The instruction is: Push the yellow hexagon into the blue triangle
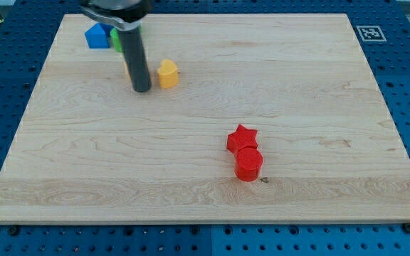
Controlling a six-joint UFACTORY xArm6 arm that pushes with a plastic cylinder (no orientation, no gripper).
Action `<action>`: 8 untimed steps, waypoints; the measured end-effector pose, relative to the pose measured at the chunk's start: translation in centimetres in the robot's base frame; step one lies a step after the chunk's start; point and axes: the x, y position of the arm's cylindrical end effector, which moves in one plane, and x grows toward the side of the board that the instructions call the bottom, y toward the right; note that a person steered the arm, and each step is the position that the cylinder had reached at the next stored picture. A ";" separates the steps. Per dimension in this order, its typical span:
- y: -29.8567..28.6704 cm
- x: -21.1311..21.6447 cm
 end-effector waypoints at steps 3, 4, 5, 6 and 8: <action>-4.3 -3.3; -7.2 -3.9; -5.1 -0.3; -2.9 0.4; -3.3 -3.4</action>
